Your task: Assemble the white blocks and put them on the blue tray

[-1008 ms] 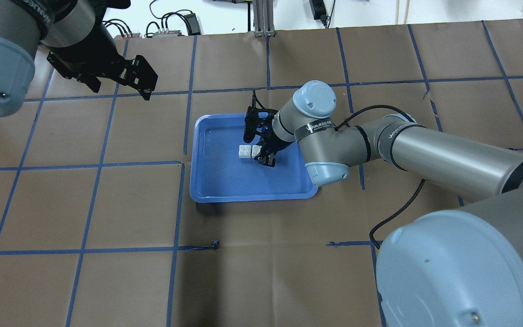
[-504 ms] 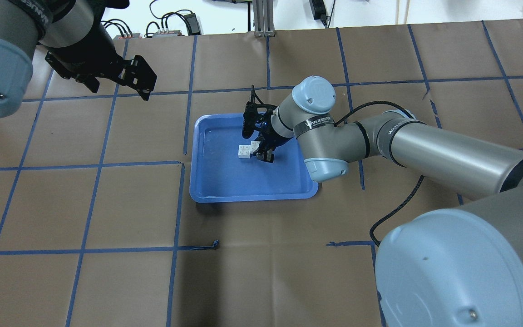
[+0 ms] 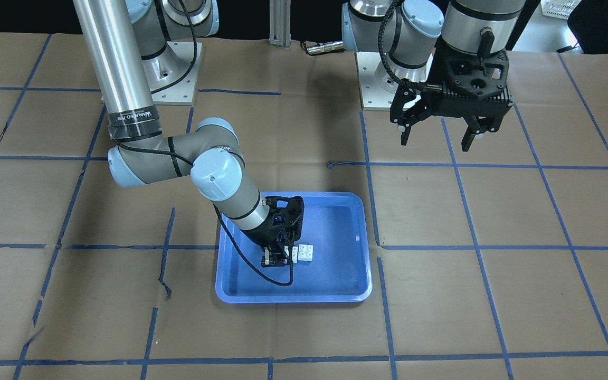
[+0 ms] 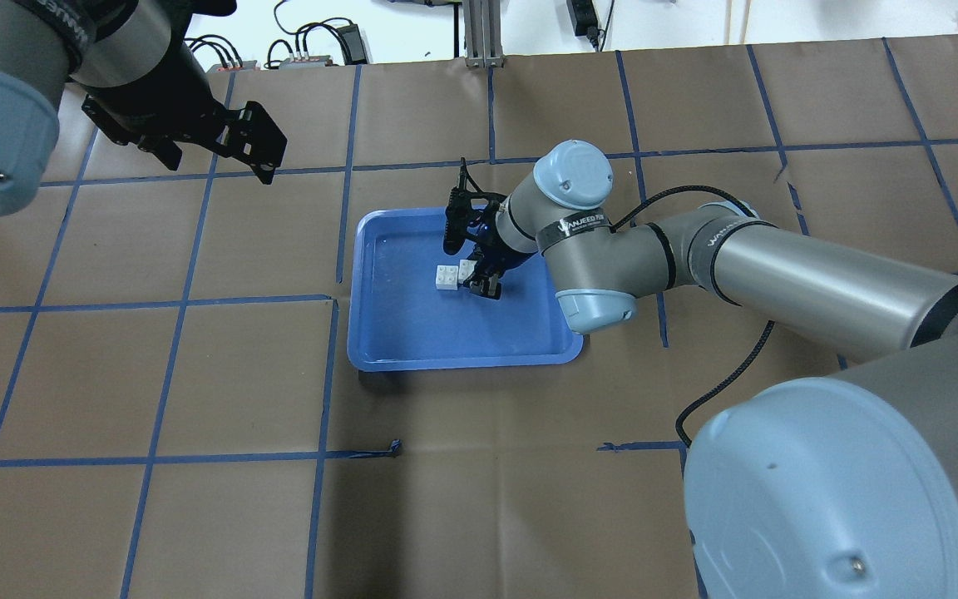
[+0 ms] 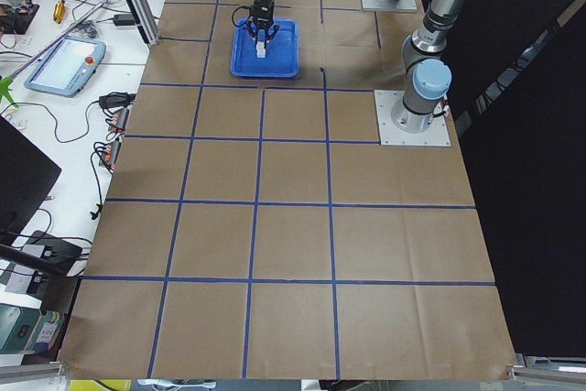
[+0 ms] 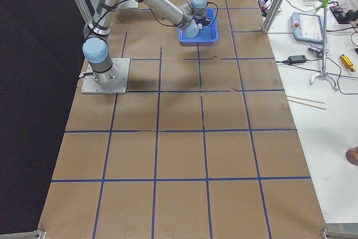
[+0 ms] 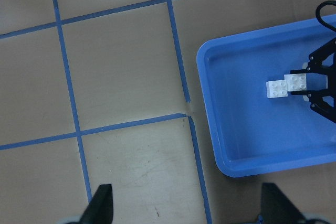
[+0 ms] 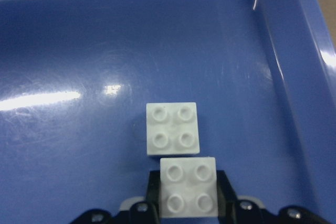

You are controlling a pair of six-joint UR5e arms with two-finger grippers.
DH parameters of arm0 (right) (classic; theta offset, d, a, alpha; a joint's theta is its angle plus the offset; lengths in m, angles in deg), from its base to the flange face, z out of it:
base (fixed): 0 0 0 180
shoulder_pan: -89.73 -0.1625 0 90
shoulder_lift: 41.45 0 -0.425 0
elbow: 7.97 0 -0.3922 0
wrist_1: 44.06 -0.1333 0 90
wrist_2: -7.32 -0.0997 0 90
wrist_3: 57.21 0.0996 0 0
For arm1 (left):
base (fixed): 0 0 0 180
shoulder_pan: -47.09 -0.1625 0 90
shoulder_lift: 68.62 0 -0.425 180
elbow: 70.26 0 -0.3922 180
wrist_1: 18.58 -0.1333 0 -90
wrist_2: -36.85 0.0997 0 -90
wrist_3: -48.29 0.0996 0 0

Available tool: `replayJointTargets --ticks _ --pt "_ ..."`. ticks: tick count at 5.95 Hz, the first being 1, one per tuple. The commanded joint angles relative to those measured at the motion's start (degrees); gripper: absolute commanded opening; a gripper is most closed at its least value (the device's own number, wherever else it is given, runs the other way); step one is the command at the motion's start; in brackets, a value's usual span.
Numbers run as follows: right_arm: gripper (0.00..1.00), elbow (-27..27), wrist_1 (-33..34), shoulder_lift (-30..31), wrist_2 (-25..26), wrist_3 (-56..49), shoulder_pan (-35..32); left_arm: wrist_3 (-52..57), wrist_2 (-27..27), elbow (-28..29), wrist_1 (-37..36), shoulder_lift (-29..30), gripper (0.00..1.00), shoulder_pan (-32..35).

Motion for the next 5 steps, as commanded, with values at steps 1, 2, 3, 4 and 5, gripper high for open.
replayJointTargets --ticks 1,2,3,4,5 --pt "0.23 -0.1 -0.1 0.0 0.0 0.1 0.0 0.0 0.0 0.0 0.1 0.0 0.99 0.0" --pt "0.23 0.0 0.1 0.0 0.1 0.1 -0.7 0.0 0.0 0.0 0.1 0.0 0.99 0.0" --pt "0.23 0.1 0.2 -0.1 0.2 0.3 -1.1 0.0 0.0 -0.1 0.1 0.0 0.99 0.1" --pt "0.23 0.0 0.1 -0.1 0.2 0.3 -1.1 -0.1 0.0 -0.1 0.0 0.1 0.99 0.1" --pt "0.23 0.0 0.1 -0.2 0.3 0.2 -1.1 0.0 0.1 -0.1 0.0 0.1 0.99 0.1"
